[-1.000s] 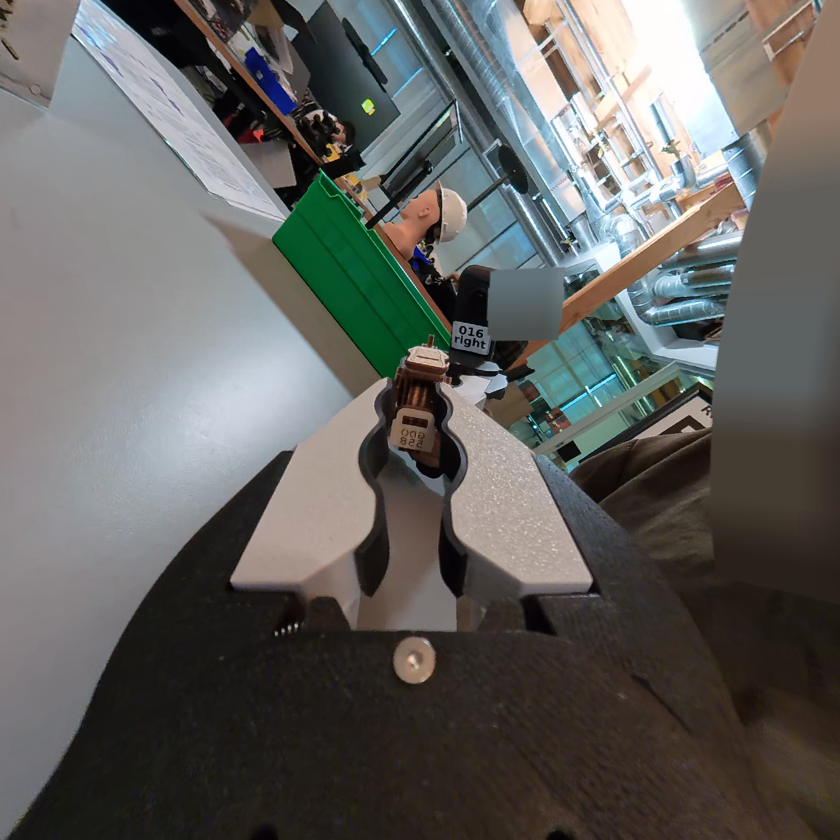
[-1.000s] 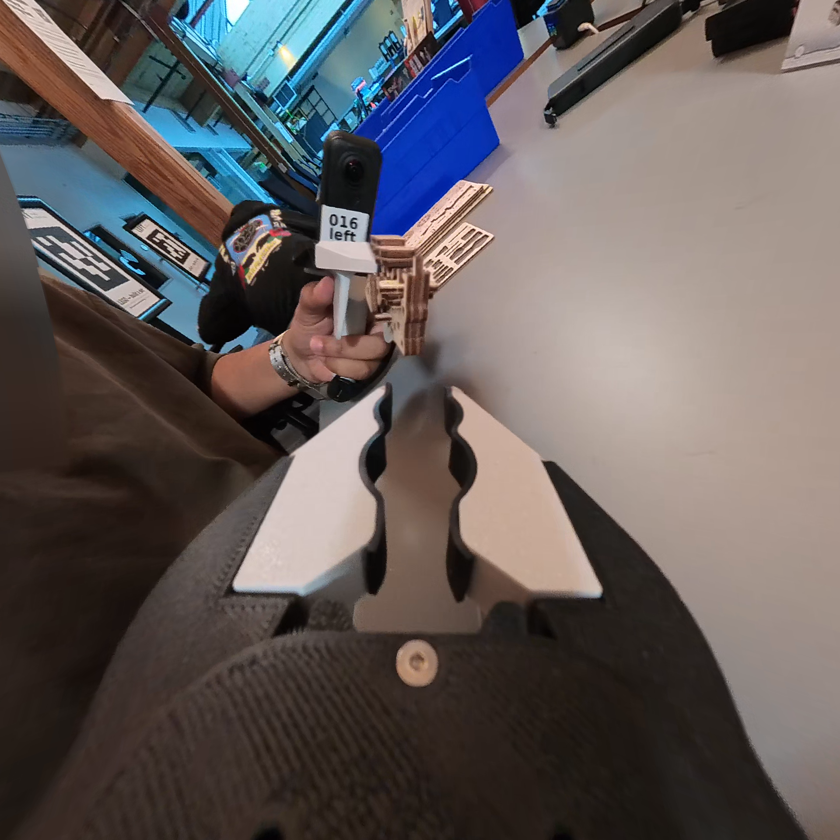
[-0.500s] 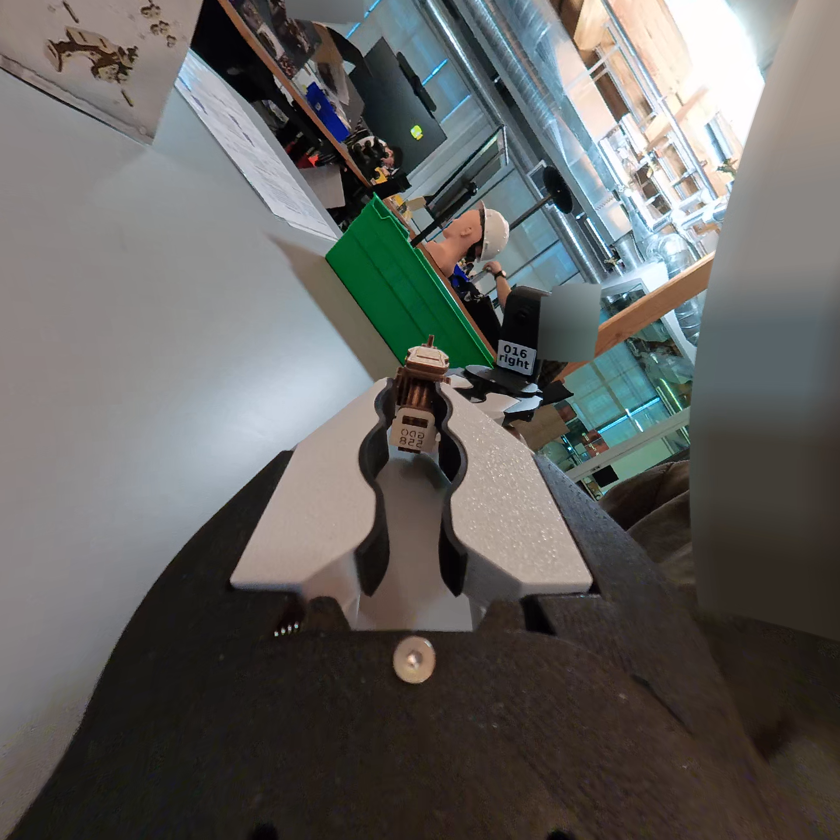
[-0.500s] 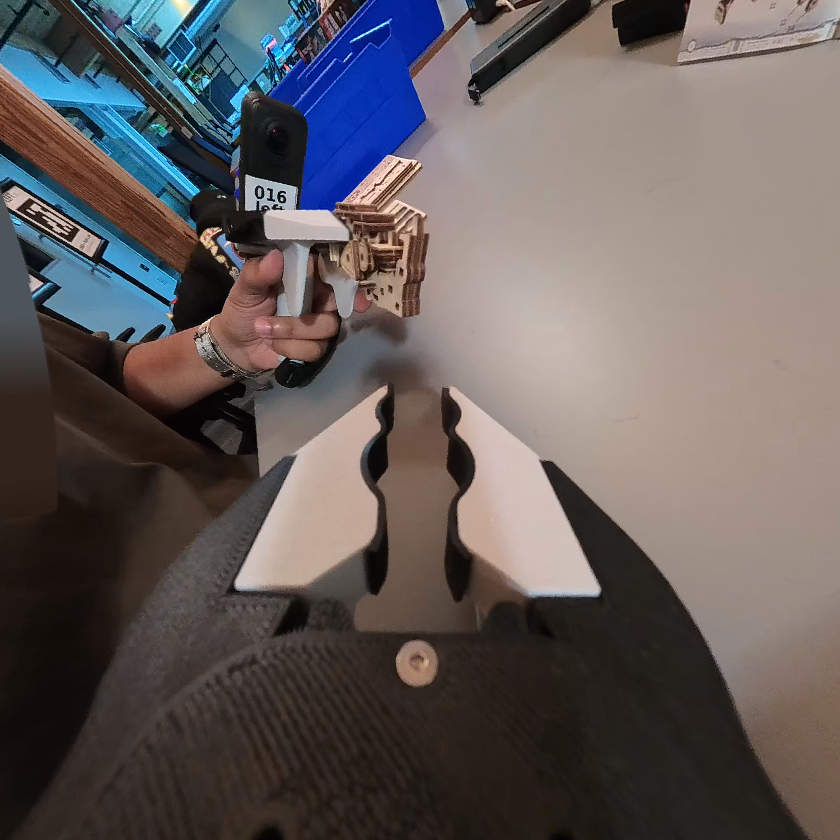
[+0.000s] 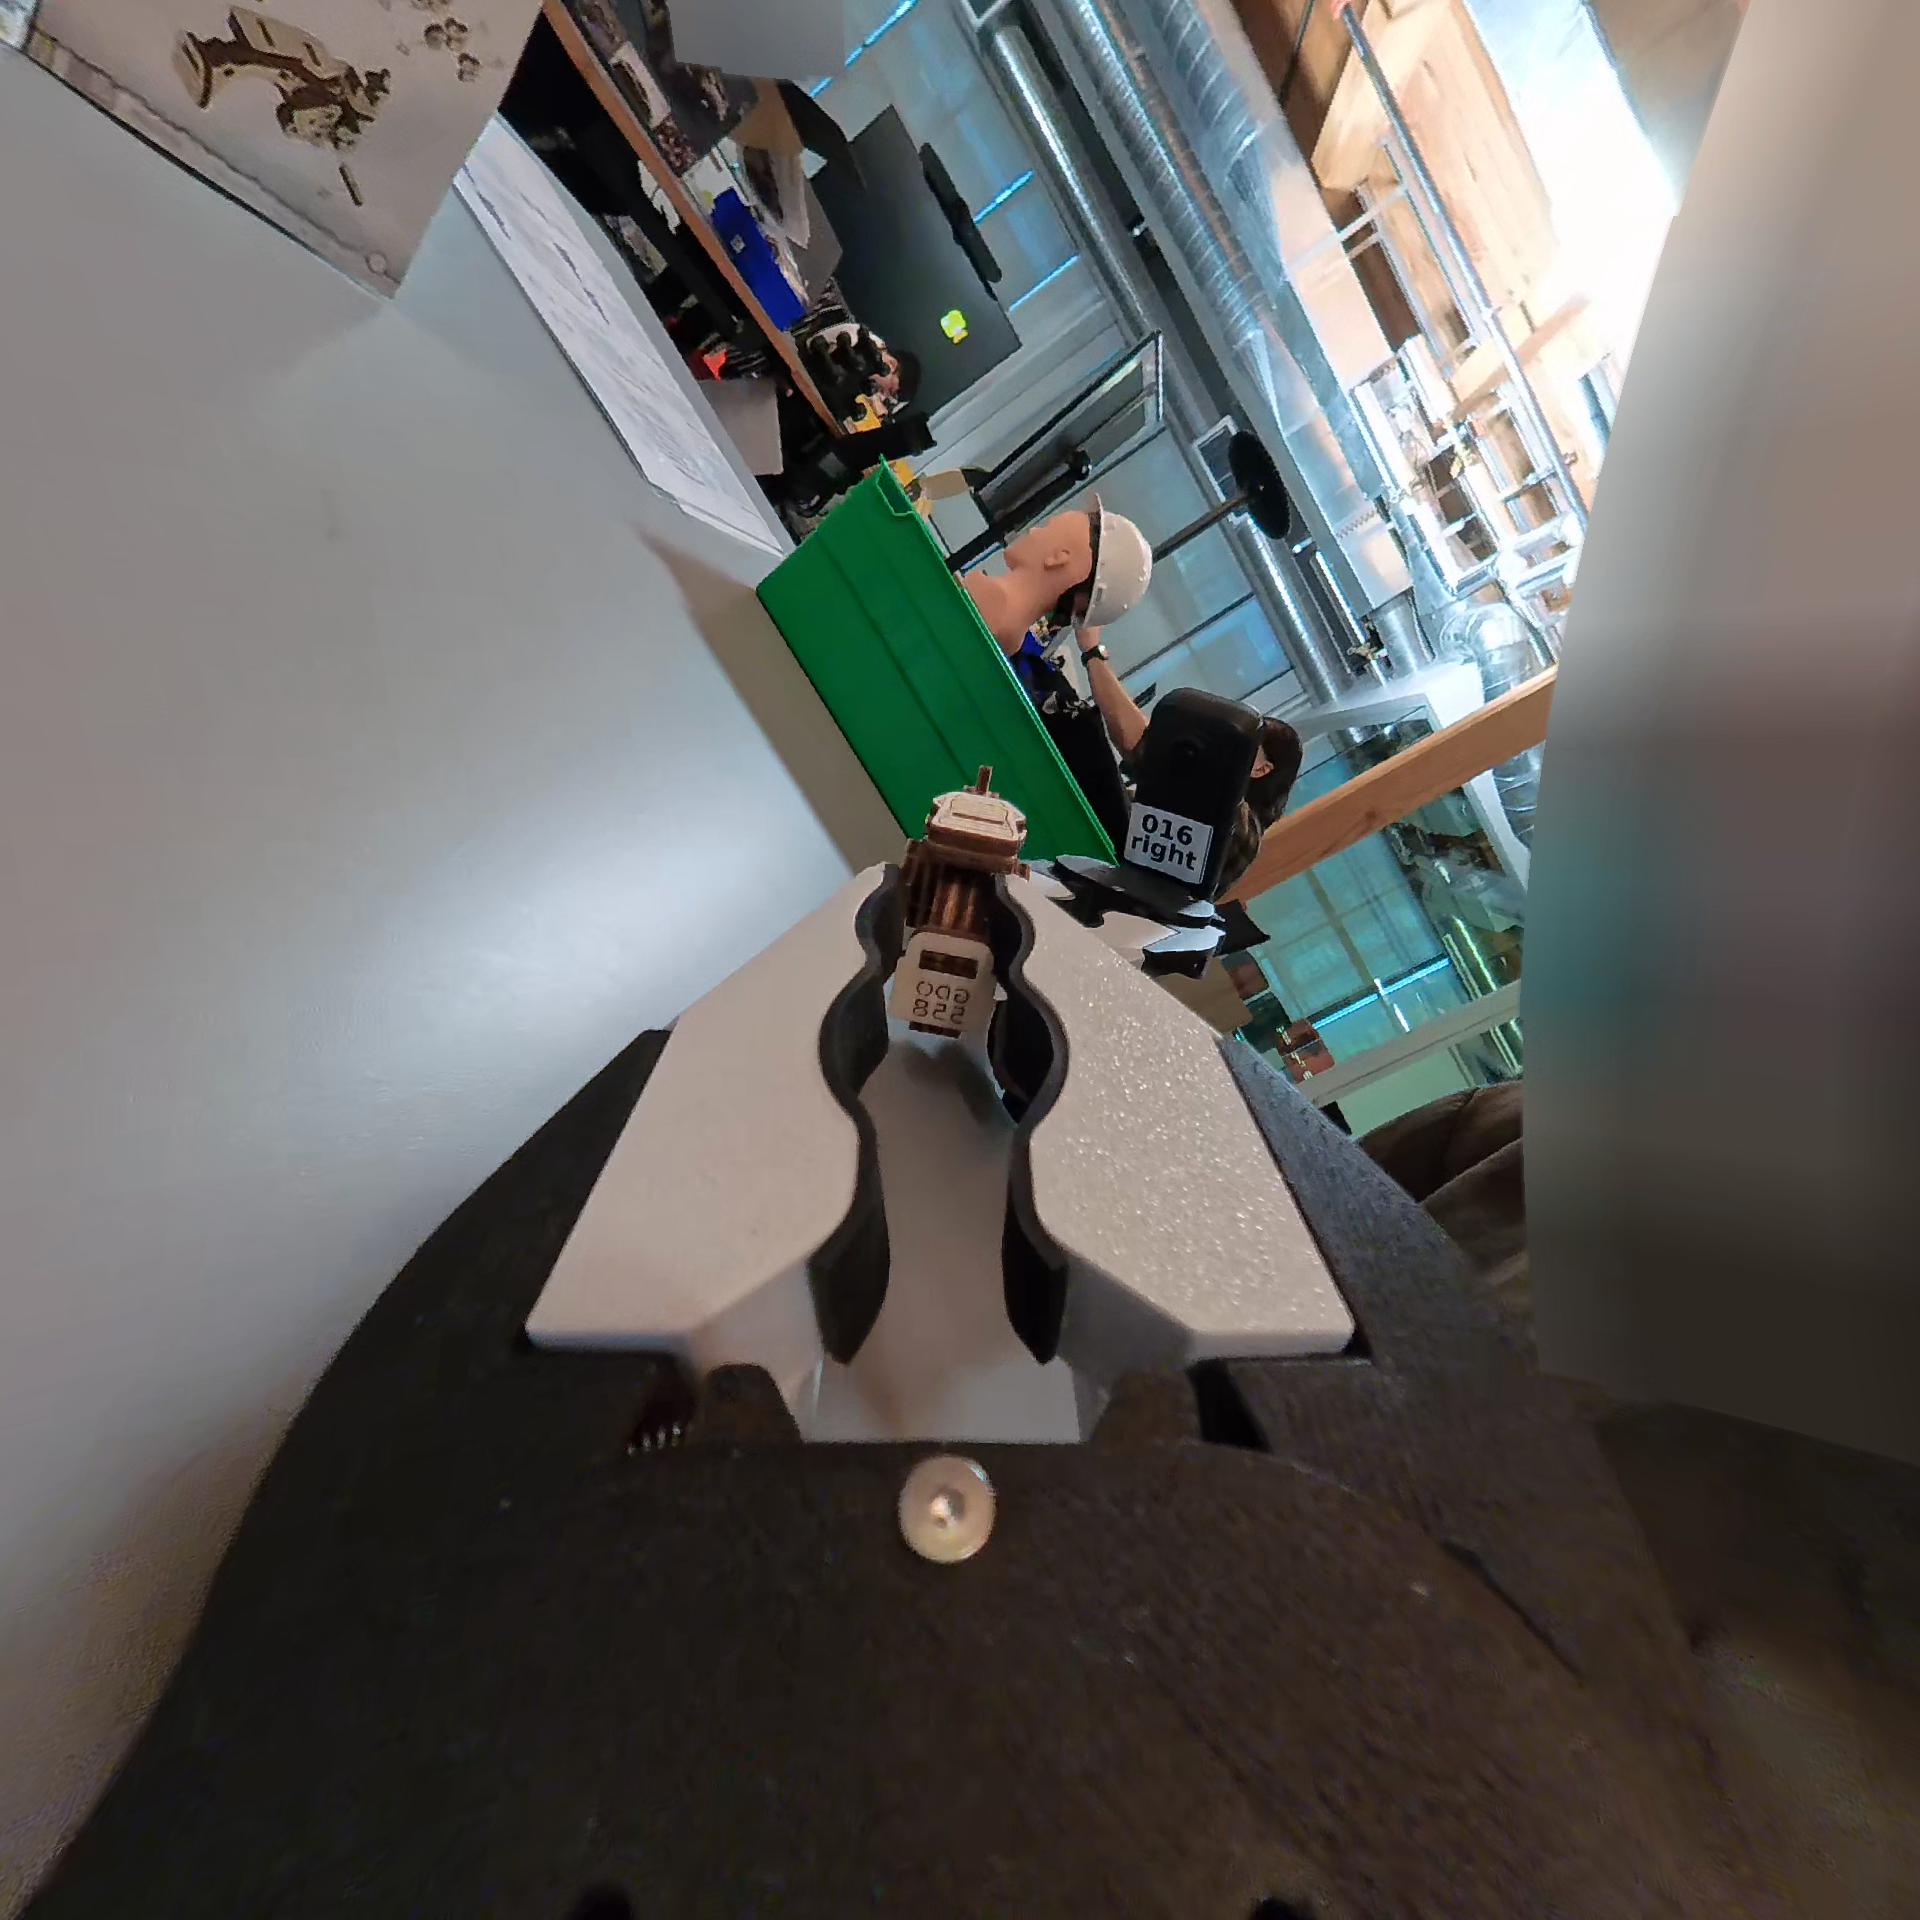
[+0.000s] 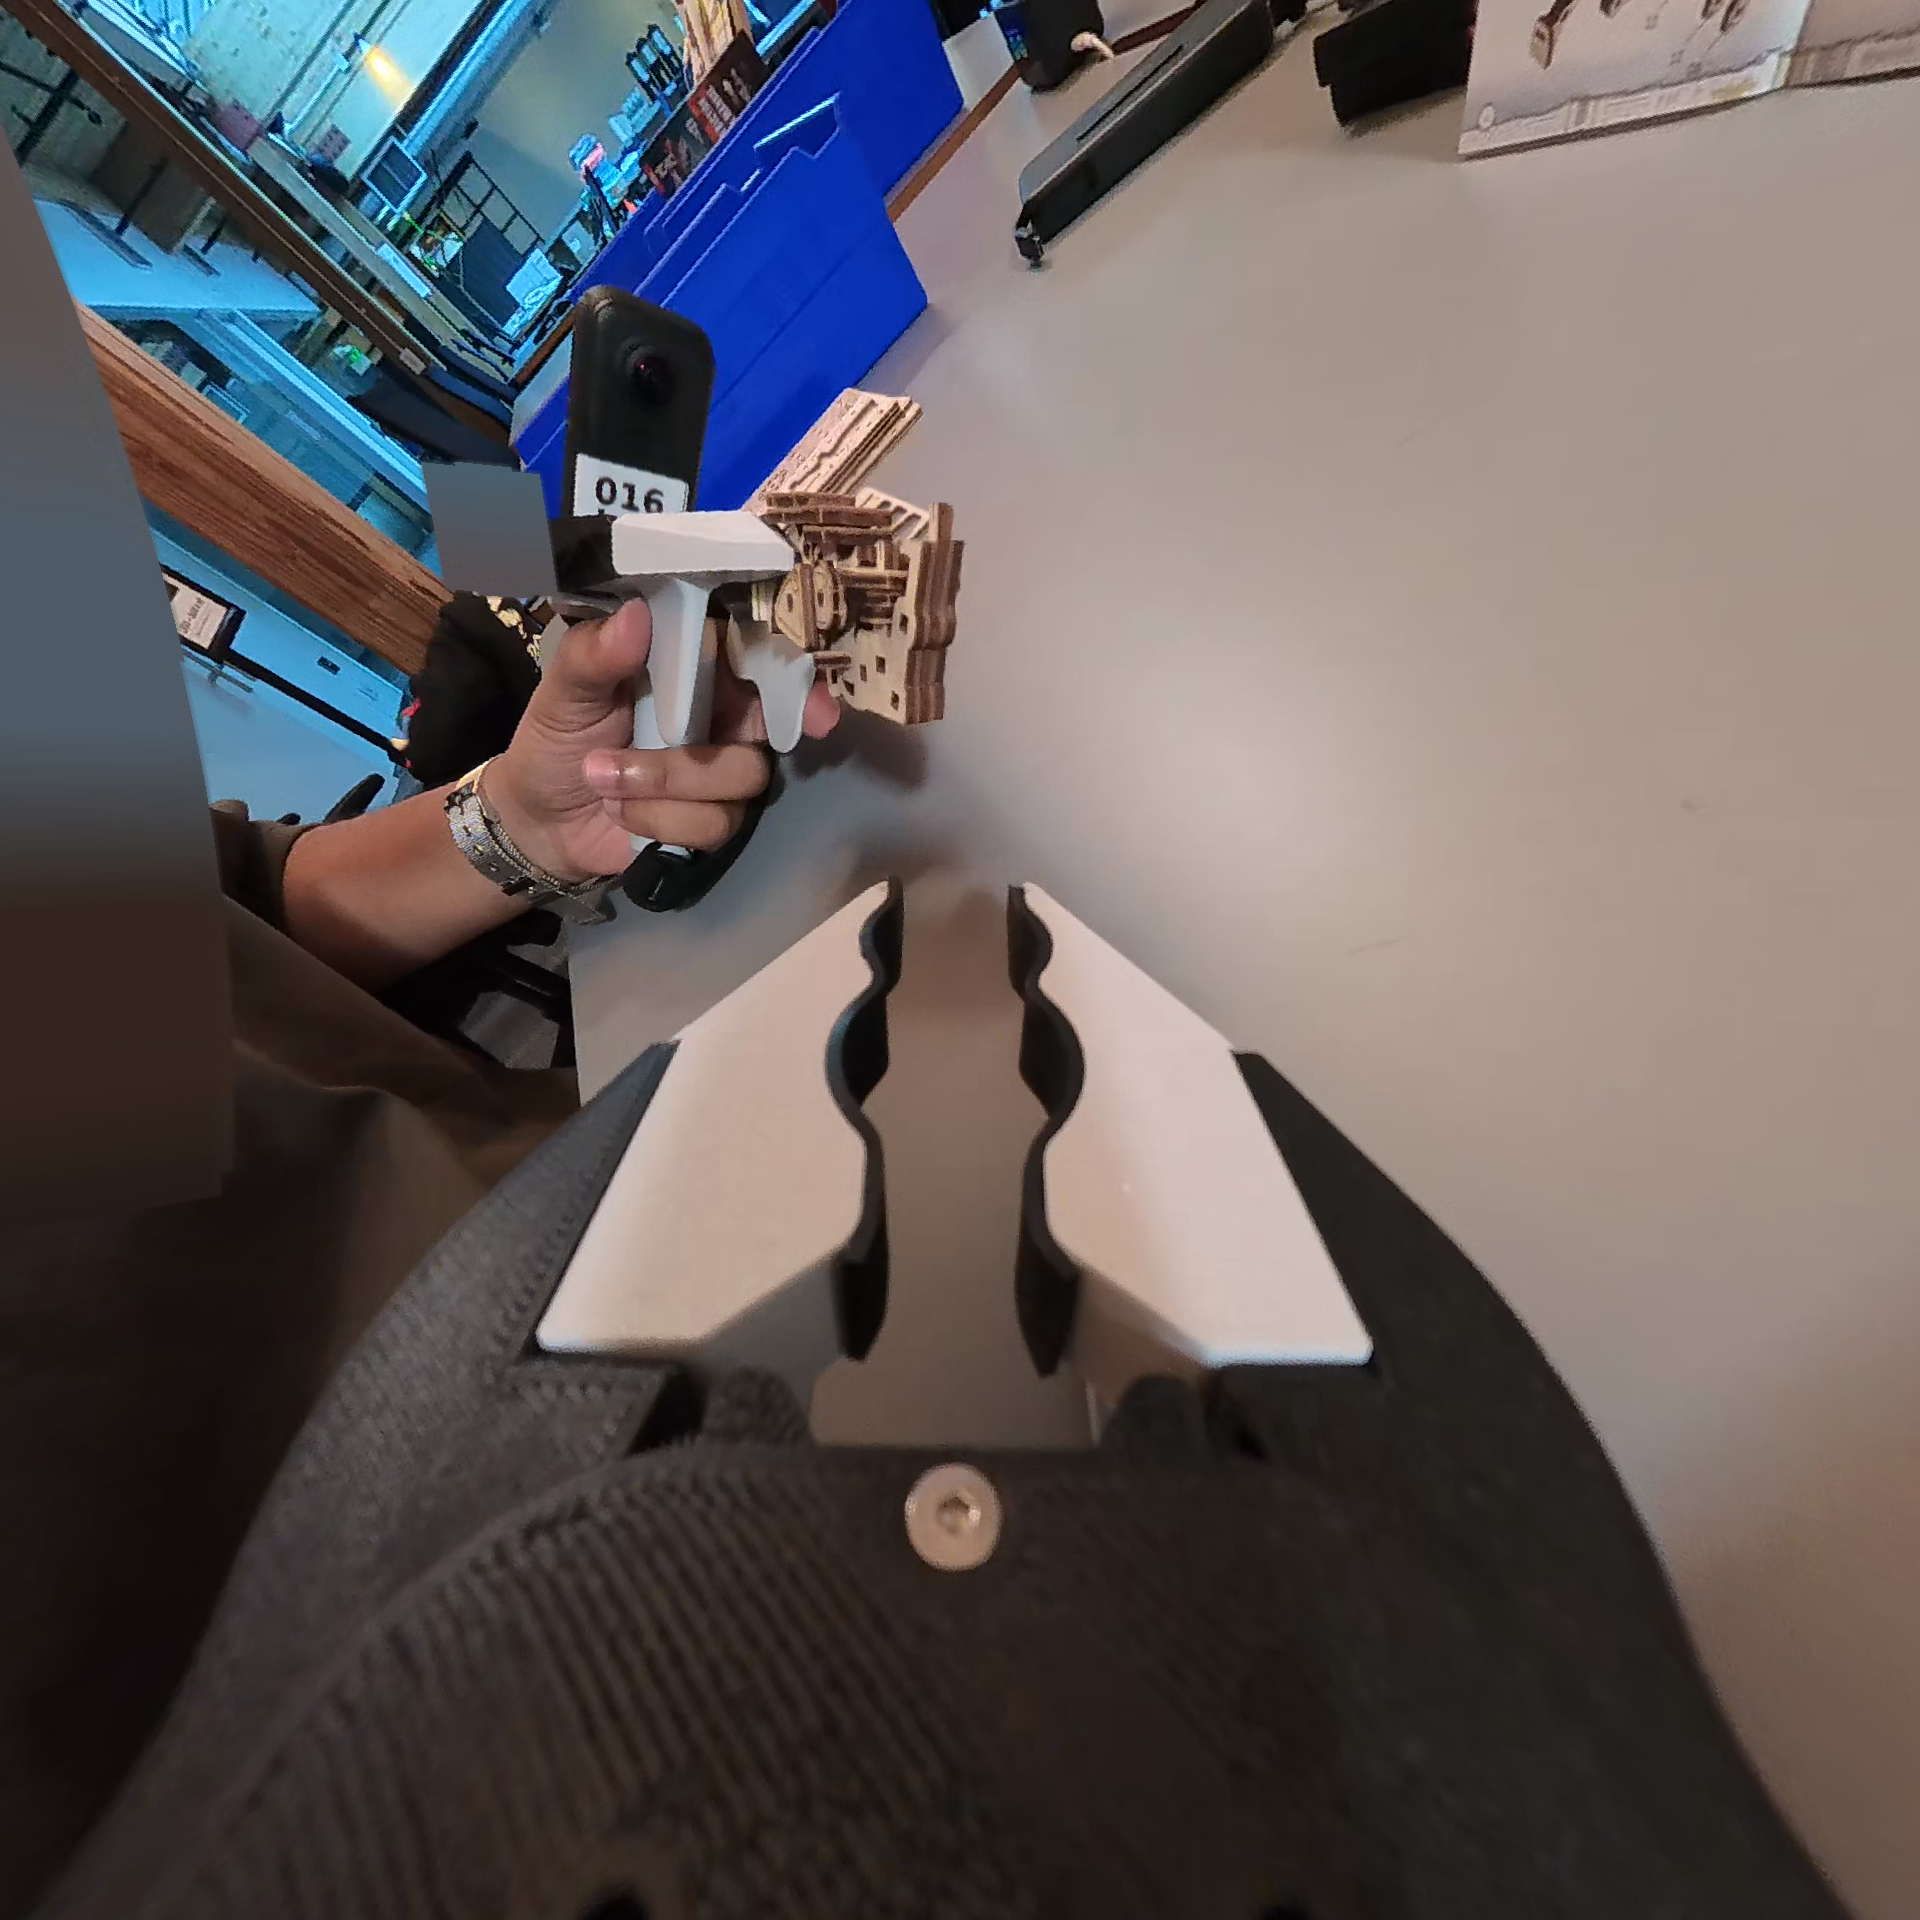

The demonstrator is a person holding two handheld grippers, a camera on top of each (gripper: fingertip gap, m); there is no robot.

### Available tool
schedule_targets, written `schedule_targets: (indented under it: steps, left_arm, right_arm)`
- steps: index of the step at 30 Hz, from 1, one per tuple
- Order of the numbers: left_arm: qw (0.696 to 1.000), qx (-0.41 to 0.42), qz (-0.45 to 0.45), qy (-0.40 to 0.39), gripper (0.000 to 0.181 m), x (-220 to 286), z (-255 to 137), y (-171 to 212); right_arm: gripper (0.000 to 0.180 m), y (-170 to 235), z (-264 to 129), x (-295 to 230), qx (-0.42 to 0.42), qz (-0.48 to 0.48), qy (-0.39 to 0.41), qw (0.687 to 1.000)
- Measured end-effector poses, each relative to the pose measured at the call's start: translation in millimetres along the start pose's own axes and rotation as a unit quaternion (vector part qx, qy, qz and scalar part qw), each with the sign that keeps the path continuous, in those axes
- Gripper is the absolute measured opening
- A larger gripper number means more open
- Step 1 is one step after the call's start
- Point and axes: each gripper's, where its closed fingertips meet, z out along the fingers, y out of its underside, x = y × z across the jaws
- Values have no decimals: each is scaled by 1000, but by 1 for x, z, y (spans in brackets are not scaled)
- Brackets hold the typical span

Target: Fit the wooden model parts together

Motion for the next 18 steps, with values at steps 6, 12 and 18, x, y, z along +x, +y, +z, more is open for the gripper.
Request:
schedule_targets:
  steps: [6,12,18]
  left_arm:
    - [1000,1,-1,-6,14,-3,1,-1]
    - [1000,-14,15,-6,14,-2,5,3]
    - [999,-12,26,-29,14,-8,7,2]
  right_arm:
    - [19,-2,0,5,4,3,3,1000]
    - [15,-16,-5,10,41,17,2,999]
    - [15,-27,-13,16,76,55,-26,995]
